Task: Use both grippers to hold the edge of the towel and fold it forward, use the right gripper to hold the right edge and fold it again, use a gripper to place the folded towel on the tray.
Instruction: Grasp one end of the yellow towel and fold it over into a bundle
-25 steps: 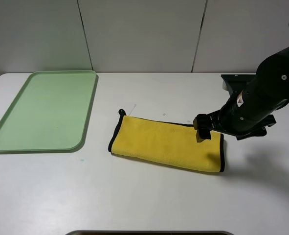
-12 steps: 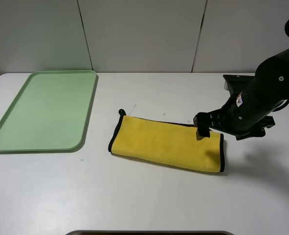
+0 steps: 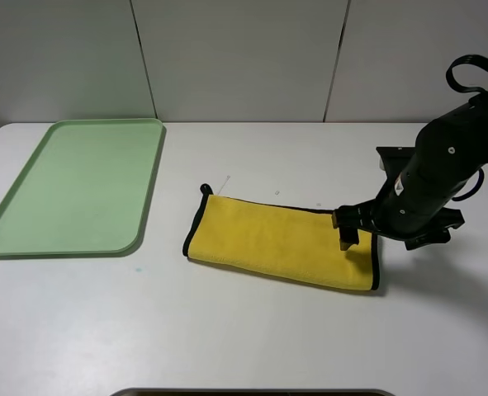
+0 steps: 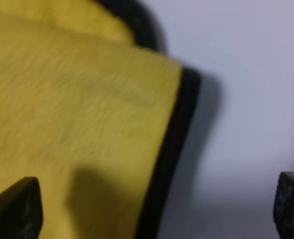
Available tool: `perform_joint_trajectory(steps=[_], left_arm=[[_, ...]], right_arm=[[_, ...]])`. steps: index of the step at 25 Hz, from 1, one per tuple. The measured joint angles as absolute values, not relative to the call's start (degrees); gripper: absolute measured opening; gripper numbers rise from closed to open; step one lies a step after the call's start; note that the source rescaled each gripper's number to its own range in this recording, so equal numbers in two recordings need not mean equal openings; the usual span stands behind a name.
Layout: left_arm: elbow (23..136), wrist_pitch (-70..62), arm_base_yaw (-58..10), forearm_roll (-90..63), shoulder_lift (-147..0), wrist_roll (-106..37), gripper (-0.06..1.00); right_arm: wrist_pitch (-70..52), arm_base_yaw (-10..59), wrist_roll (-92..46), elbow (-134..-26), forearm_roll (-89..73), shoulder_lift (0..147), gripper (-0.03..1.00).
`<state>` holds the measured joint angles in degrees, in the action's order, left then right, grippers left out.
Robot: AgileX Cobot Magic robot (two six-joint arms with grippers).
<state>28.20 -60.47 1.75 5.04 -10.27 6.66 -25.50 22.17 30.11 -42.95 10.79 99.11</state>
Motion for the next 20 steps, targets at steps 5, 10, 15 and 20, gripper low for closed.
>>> perform_joint_trajectory(steps=[5,10,15,20], left_arm=[[28.2,-60.47,1.75,5.04,-10.27,6.66,0.98],[28.2,-60.47,1.75,5.04,-10.27,6.66,0.98],[28.2,-60.43,1.75,5.04,-10.27,6.66,0.98],[28.2,-60.43,1.75,5.04,-10.27,6.66,0.98]], right_arm=[[-23.67,21.54,30.11,-43.01,11.58,102.15,1.0],[-21.05,21.54,30.11,-43.03,11.65,105.61,1.0],[-19.91,21.54,29.84,-43.14,11.65,106.8,1.0],[-18.9,21.54,29.45,-43.37,11.25,107.53,0.91]])
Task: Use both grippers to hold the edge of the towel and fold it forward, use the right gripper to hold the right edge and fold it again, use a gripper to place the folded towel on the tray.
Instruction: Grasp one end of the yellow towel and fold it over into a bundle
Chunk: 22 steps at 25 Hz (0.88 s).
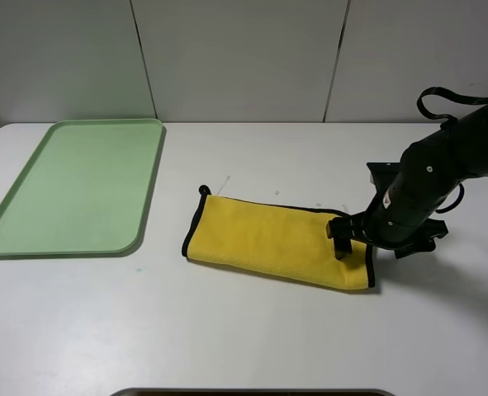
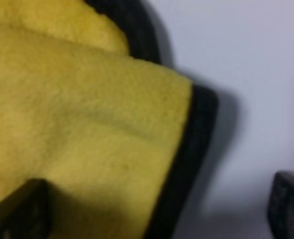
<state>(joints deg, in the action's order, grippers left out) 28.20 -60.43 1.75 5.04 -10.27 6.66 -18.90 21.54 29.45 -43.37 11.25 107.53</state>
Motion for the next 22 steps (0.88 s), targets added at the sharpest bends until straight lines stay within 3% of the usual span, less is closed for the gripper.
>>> perform_joint_trajectory(steps=[5,13,18,22], left_arm=[[28.2,-60.43,1.75,5.04,-10.27,6.66,0.98],[28.2,-60.43,1.75,5.04,-10.27,6.66,0.98],[28.2,-60.43,1.75,5.04,-10.27,6.66,0.98],[28.2,-60.43,1.75,5.04,-10.27,6.66,0.98]], right_arm=[[-16.78,21.54,29.23,-43.73,10.81,107.99,0.55],[-14.96,21.54,29.23,-43.85,10.48,108.15,0.06],[-16.31,21.54,28.61,-44.55,10.54,108.15,0.05],[-24.94,21.54,25.9,-47.9,11.16,108.49,0.05]])
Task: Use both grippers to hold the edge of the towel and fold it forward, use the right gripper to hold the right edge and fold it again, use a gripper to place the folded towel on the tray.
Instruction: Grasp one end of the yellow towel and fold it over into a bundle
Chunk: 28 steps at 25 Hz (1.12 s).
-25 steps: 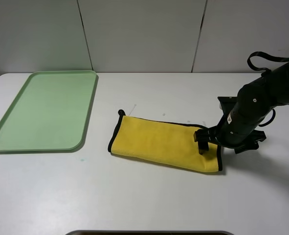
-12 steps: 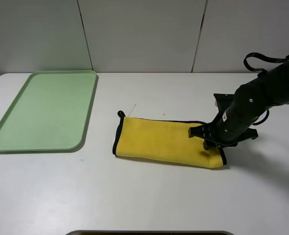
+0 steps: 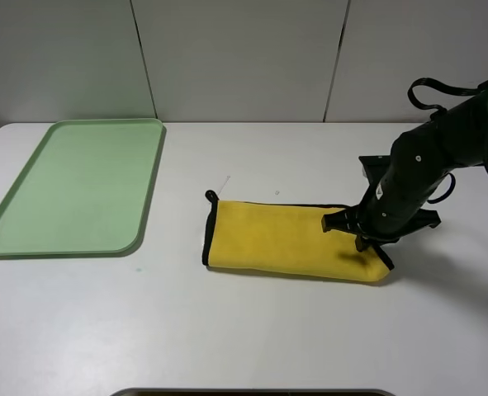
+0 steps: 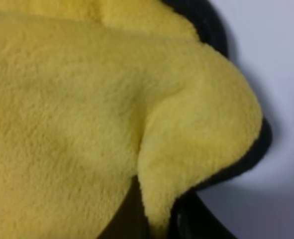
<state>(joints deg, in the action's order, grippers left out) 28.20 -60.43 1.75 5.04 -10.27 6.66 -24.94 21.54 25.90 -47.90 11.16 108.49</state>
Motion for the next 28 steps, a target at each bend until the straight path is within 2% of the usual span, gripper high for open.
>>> perform_joint_trajectory(steps=[10,19,28], left_arm=[[28.2,-60.43,1.75,5.04,-10.27,6.66,0.98],[28.2,-60.43,1.75,5.04,-10.27,6.66,0.98],[28.2,-60.43,1.75,5.04,-10.27,6.66,0.98]], right_arm=[[-42.64,21.54,17.53,-60.44,11.41,109.13,0.05],[-47.79,20.61,11.39,-70.54,13.9,109.13,0.05],[-49.79,13.39,7.59,-74.35,16.61,109.14,0.05]])
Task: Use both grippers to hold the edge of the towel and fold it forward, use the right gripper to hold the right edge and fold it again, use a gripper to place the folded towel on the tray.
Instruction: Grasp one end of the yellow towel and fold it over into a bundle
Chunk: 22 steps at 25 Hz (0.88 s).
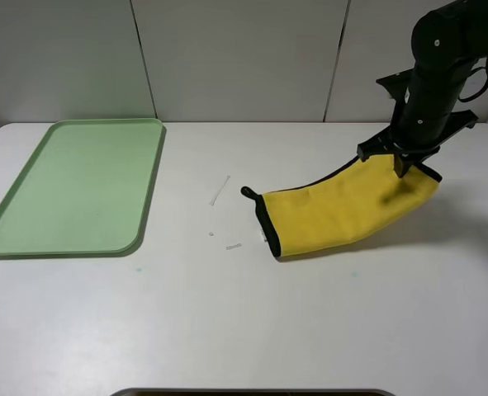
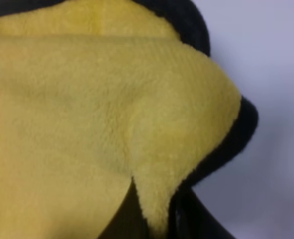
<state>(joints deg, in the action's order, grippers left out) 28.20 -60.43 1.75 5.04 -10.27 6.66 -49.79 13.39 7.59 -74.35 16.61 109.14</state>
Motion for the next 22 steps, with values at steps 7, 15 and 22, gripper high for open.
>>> perform_joint_trajectory(steps=[7,15,22], left_arm=[[28.2,-60.43,1.75,5.04,-10.27,6.66,0.98],[28.2,-60.43,1.75,5.04,-10.27,6.66,0.98],[28.2,-60.43,1.75,5.04,-10.27,6.66,0.98]], right_arm=[[-53.12,12.12,6.06,-76.29,16.76,109.2,0.05],[-53.81,16.45,5.68,-77.12,12.4,109.2,0.05],[-52.69,22.41,9.28,-77.12,11.33,109.21,0.05]])
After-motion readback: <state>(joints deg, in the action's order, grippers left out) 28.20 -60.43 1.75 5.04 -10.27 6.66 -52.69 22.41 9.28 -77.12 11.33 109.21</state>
